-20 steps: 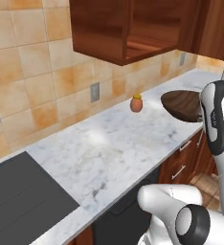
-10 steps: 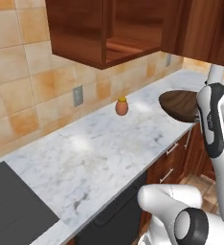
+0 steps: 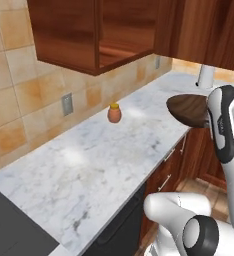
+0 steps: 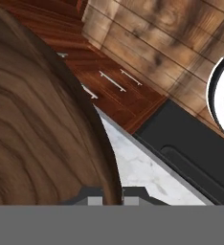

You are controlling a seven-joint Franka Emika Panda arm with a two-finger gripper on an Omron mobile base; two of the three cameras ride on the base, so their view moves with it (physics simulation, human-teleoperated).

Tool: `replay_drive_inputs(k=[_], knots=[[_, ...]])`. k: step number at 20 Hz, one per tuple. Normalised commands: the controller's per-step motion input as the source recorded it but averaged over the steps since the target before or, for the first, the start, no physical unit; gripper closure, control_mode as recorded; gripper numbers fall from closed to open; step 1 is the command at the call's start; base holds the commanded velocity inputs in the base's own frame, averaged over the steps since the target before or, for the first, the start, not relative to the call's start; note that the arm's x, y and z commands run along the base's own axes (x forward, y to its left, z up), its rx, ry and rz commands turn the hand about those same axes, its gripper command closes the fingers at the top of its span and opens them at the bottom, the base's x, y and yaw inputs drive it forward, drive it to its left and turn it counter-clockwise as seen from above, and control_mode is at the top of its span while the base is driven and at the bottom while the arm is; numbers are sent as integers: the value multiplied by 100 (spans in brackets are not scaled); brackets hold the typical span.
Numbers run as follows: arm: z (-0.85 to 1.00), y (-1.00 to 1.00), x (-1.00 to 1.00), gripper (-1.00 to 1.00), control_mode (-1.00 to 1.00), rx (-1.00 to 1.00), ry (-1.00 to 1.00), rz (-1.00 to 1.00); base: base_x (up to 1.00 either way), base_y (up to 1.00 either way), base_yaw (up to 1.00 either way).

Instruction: Pick the mug and place it in the sink. Pick the bowl and place it in the open cabinet and then close the cabinet.

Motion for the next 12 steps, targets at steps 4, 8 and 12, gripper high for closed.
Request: replay_drive_inputs(k=[4,8,12], knots=[[0,0,0,100,100,0,0,0,66,11,-15],[0,0,0,100,100,0,0,0,100,21,-15],[0,0,0,100,100,0,0,0,88,-51,-7]])
